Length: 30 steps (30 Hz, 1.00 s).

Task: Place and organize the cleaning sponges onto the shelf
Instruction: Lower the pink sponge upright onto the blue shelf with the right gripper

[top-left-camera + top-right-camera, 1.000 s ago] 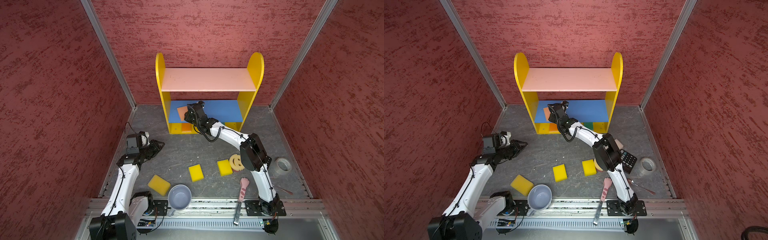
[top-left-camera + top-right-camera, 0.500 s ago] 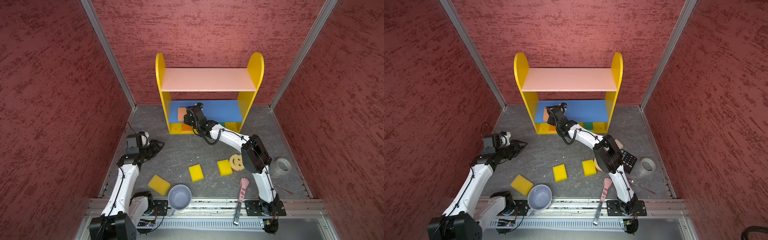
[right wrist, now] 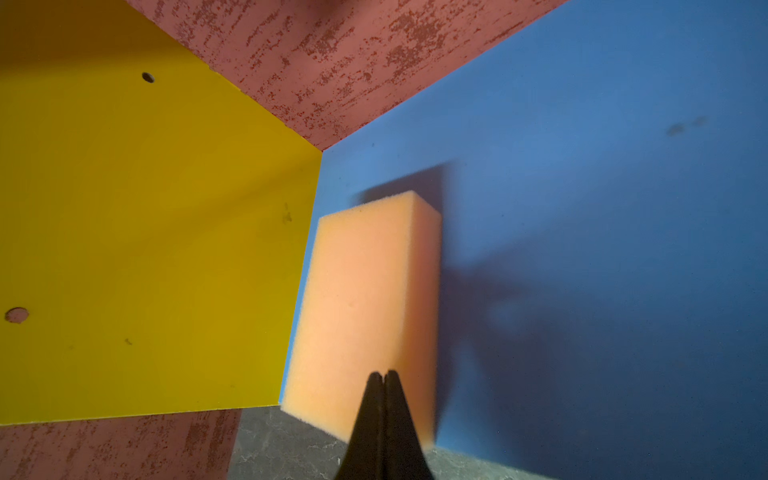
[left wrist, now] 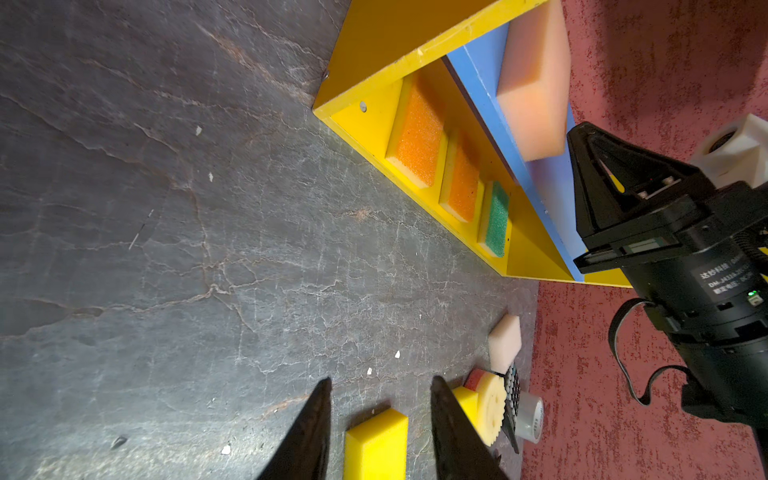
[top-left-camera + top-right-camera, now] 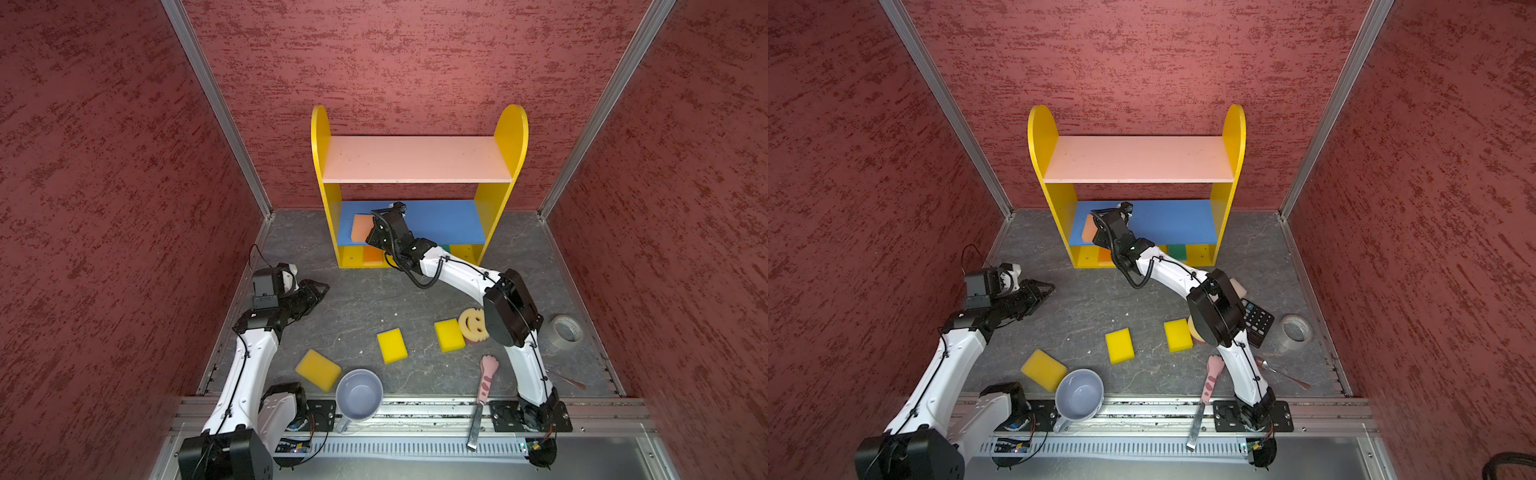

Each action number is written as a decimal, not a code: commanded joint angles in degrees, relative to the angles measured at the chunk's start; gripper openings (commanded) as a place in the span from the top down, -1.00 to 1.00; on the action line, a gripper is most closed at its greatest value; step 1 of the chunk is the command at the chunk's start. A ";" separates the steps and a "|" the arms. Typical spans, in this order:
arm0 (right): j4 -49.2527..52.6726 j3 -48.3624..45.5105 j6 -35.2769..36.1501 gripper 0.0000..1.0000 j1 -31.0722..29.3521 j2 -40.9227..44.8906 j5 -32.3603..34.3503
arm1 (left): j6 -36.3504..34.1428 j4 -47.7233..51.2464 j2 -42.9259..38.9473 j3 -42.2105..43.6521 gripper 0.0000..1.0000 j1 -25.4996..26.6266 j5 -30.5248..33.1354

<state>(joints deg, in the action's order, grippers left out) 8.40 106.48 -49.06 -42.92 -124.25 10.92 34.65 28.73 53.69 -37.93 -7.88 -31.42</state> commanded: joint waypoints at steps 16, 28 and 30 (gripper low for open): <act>5.01 9.14 1.82 0.22 0.96 -5.41 1.45 | -1.44 0.76 -0.98 0.83 0.16 -1.35 -0.62; 4.85 9.32 1.14 0.55 1.70 -7.04 0.02 | -1.54 1.16 -0.88 0.32 0.14 -1.69 -0.68; 4.68 9.44 1.41 0.67 1.84 -6.98 0.06 | -1.43 1.08 -0.80 0.31 0.14 -1.78 -0.75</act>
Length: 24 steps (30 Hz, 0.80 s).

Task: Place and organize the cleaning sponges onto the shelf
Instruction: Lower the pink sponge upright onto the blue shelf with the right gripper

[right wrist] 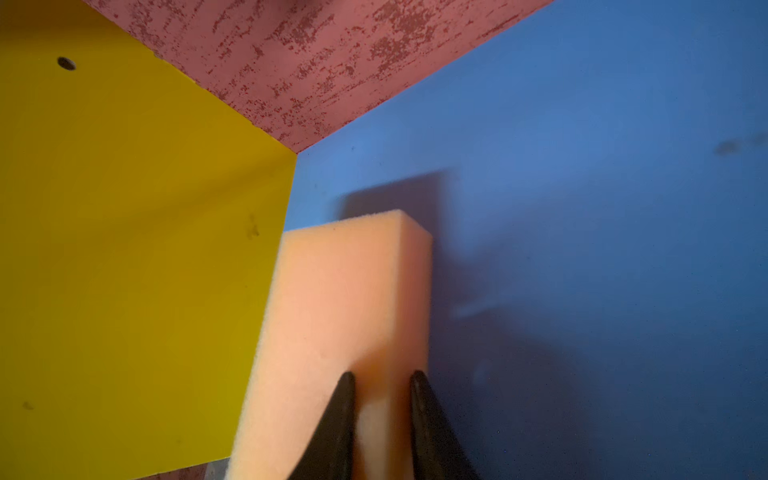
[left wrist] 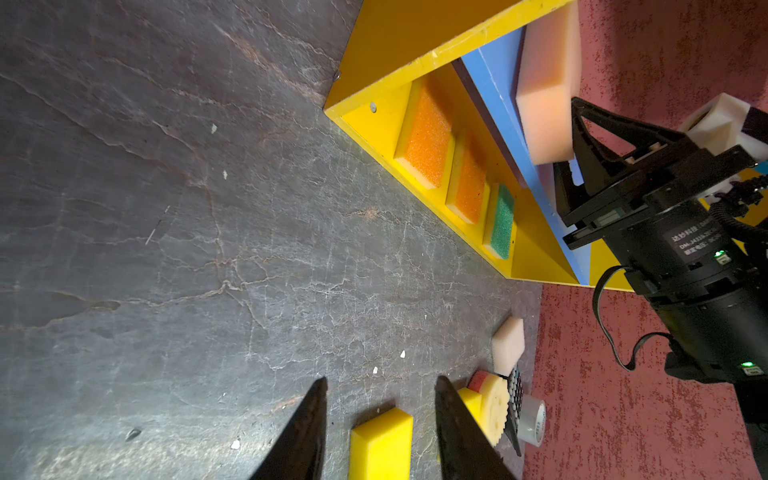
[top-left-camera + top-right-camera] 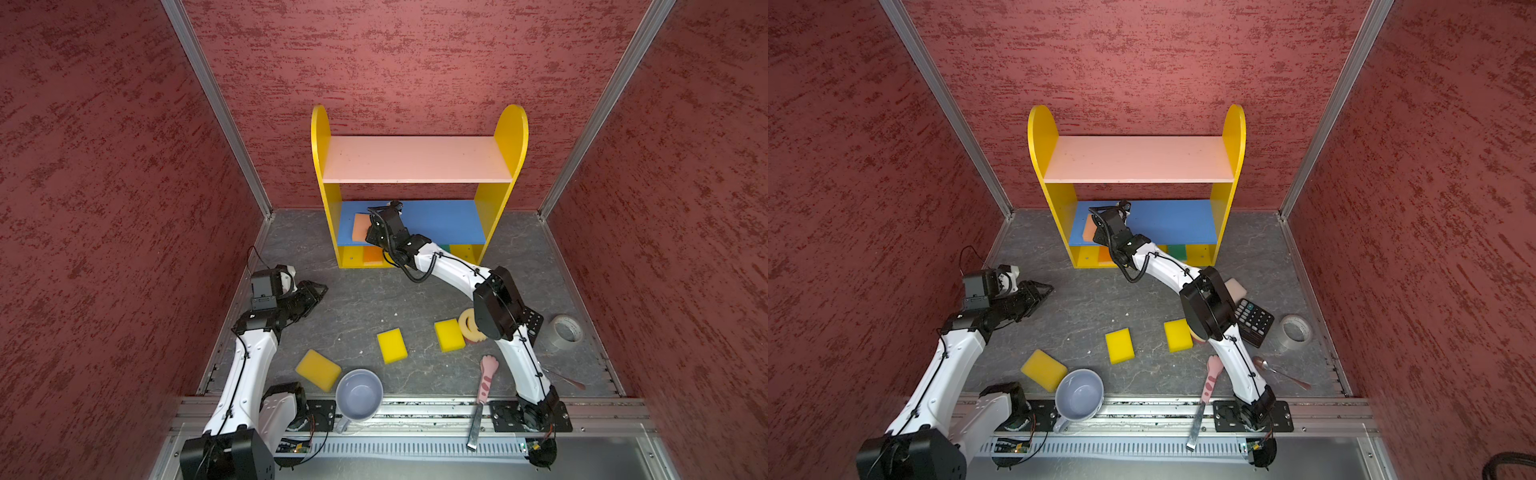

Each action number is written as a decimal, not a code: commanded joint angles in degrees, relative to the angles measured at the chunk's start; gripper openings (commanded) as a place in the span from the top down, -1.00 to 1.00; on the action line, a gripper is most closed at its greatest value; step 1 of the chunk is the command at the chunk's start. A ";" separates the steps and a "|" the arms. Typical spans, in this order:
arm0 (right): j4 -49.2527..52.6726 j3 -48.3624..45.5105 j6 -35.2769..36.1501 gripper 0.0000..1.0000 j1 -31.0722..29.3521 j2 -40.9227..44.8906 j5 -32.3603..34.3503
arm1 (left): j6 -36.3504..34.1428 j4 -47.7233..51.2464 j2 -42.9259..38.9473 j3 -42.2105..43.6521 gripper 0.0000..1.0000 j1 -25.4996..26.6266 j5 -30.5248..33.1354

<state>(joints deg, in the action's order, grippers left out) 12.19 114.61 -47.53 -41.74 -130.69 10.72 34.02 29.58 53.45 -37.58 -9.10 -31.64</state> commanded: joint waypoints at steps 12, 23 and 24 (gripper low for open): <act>1.42 2.35 1.24 0.87 1.74 -0.38 0.92 | -0.80 -0.08 0.00 -0.04 0.13 -0.82 -0.72; 3.64 3.60 2.67 0.86 2.10 -1.00 -1.40 | -0.73 -0.84 1.12 0.14 0.13 -0.92 -0.85; 3.85 3.61 2.74 0.86 2.18 -0.93 -1.34 | -0.79 -0.94 1.13 0.13 0.12 -0.92 -0.86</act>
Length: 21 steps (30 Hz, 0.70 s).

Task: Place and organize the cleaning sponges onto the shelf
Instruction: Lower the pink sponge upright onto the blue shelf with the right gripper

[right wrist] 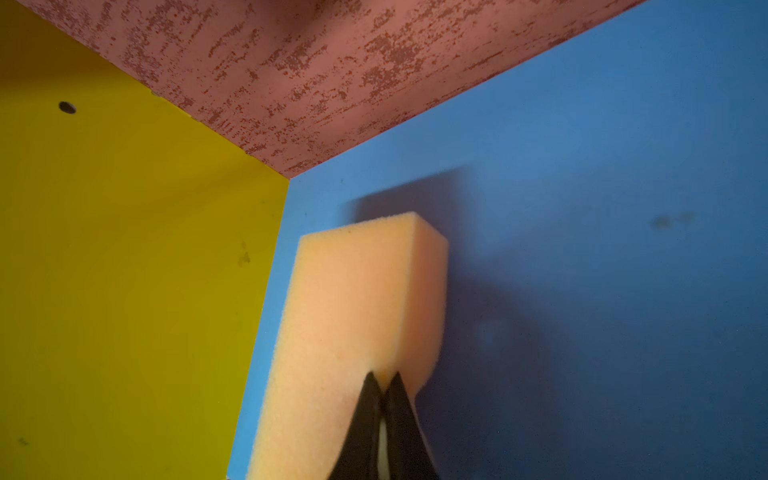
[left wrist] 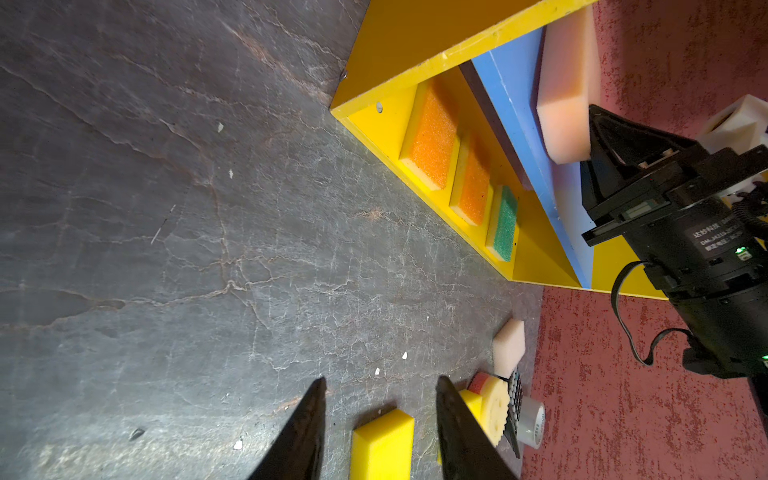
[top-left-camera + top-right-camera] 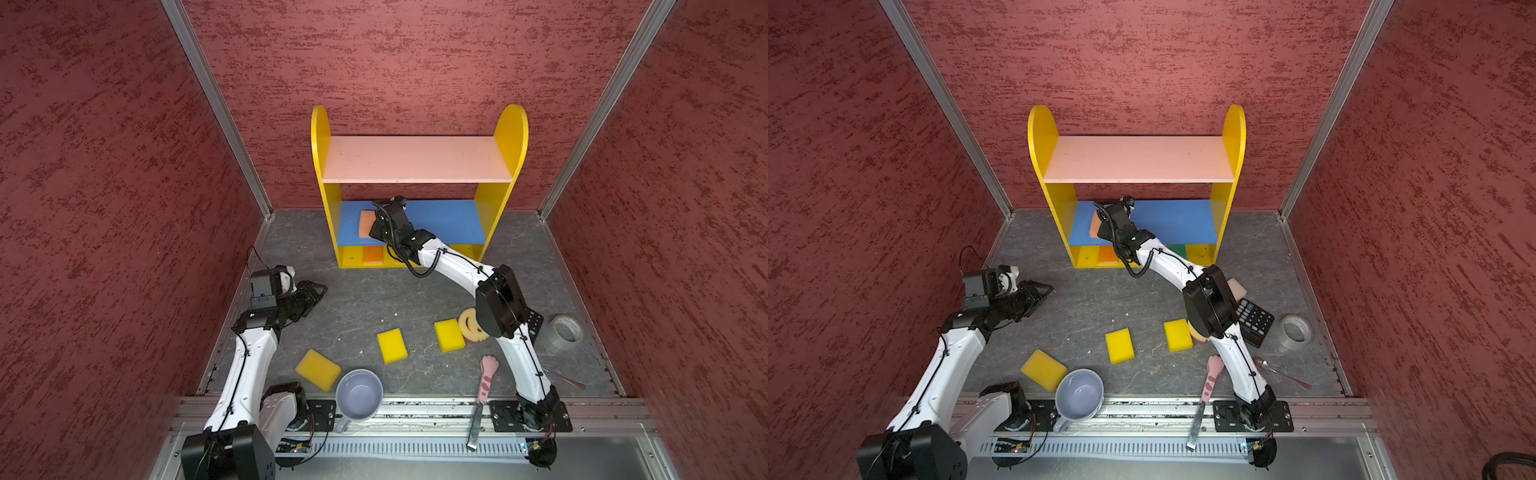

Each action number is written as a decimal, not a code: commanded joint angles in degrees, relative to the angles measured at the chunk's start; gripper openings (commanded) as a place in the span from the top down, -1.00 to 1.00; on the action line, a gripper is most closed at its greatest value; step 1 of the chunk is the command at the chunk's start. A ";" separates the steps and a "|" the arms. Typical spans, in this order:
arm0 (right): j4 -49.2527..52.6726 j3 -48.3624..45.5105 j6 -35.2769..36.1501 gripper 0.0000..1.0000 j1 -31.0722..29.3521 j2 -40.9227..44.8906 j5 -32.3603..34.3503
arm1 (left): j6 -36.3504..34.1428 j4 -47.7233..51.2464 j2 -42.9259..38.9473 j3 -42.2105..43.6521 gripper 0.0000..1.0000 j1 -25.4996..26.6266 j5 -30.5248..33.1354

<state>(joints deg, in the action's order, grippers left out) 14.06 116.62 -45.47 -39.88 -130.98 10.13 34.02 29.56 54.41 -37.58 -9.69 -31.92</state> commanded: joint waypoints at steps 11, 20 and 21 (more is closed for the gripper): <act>2.37 1.09 -0.01 0.67 0.50 -0.54 -0.98 | -0.70 -1.02 0.17 0.45 0.12 -0.41 -0.51; 2.73 0.81 0.07 0.36 0.85 0.38 -0.38 | -0.62 -1.00 0.17 0.17 0.12 -0.50 -0.55; 2.72 0.67 0.20 0.36 0.85 0.54 -0.13 | -0.62 -1.07 0.17 0.20 0.12 -0.46 -0.51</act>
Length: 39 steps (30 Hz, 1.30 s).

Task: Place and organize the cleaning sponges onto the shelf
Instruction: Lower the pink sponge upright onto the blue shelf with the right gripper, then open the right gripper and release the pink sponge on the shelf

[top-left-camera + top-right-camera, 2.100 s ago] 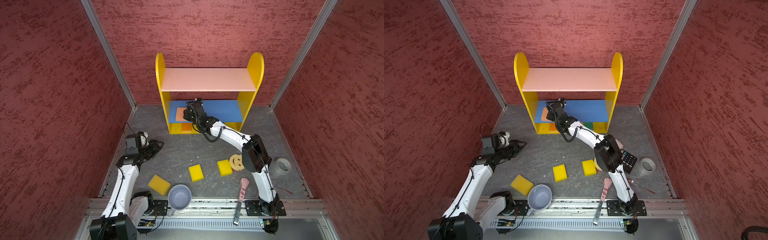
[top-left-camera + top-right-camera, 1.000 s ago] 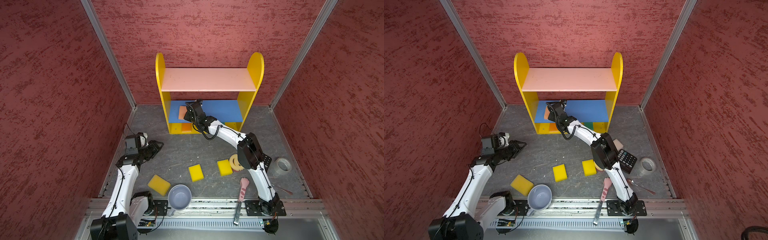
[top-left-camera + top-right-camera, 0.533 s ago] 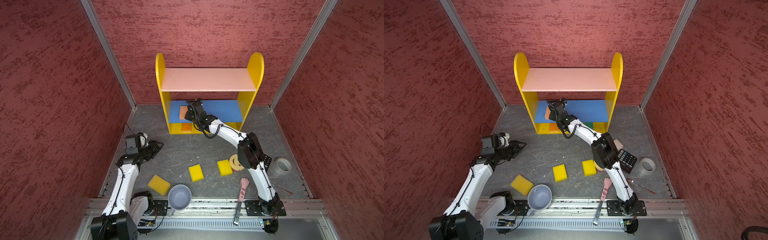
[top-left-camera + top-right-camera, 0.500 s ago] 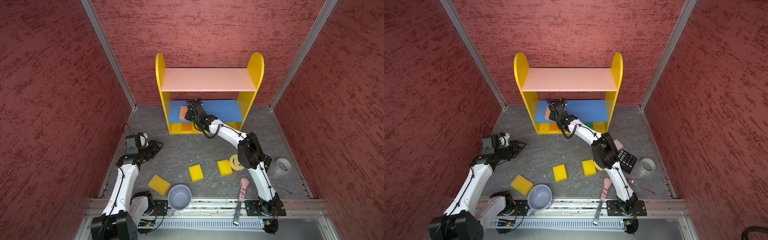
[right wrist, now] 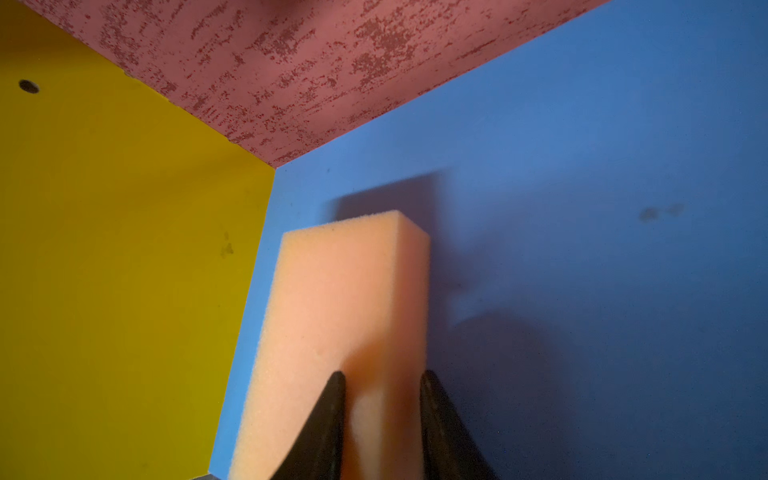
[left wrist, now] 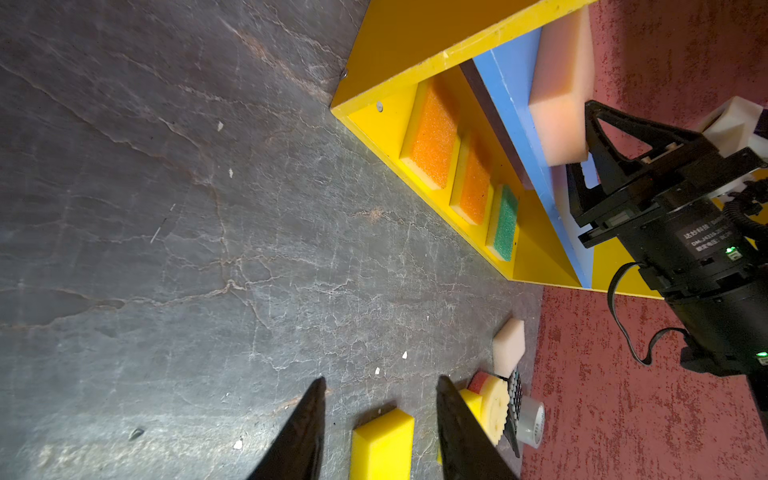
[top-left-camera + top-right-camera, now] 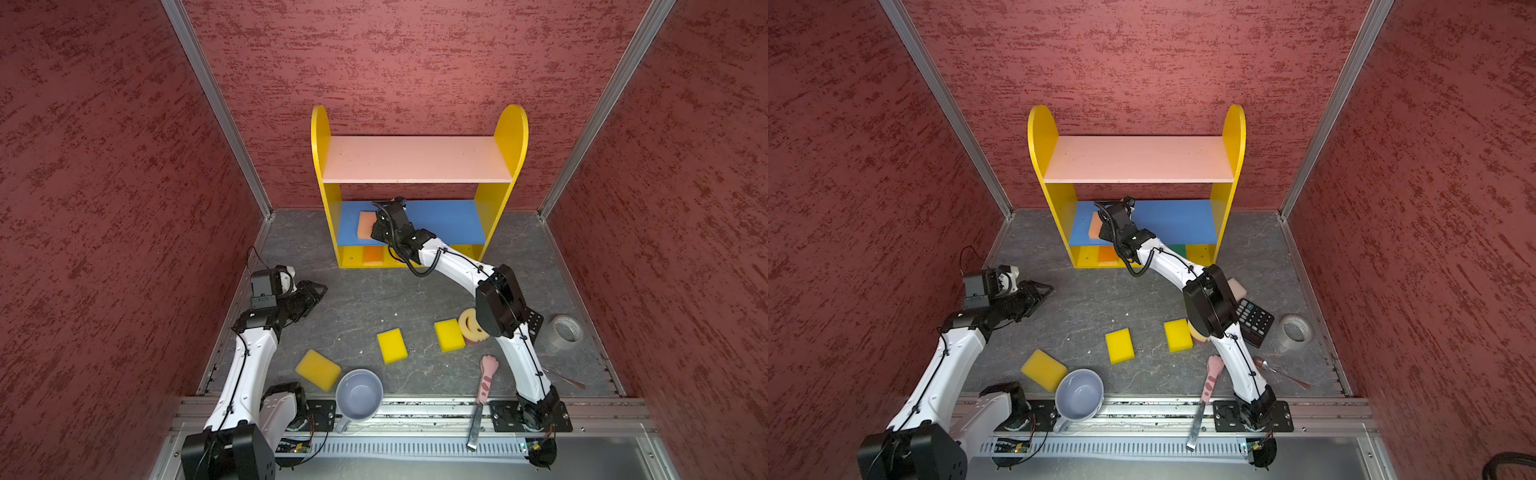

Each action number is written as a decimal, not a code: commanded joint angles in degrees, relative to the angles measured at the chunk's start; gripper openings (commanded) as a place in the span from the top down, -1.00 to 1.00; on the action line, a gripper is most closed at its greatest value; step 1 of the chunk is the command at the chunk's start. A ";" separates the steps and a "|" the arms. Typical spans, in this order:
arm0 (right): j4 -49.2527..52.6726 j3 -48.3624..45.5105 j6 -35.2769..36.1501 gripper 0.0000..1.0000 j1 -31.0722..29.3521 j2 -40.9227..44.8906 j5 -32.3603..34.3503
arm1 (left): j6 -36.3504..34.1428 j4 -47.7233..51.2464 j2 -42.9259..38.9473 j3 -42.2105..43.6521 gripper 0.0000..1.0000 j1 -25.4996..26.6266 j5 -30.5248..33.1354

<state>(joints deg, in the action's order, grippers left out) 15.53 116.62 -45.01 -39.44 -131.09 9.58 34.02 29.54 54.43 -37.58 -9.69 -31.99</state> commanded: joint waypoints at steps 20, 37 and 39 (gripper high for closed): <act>0.40 0.67 0.91 0.15 2.22 1.47 -4.40 | 0.32 -1.86 0.85 0.38 0.12 -0.46 -0.81; -0.51 0.67 2.19 0.09 3.12 2.20 -6.82 | 1.13 -1.36 0.41 -0.25 0.12 -0.41 -1.28; -0.38 0.72 2.67 0.08 3.22 2.87 -6.53 | 1.23 -1.41 0.47 -0.68 0.12 -0.31 -1.36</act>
<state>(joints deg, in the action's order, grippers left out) 15.64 116.62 -43.44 -36.80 -131.04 3.20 35.18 28.53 55.42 -37.60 -9.74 -32.75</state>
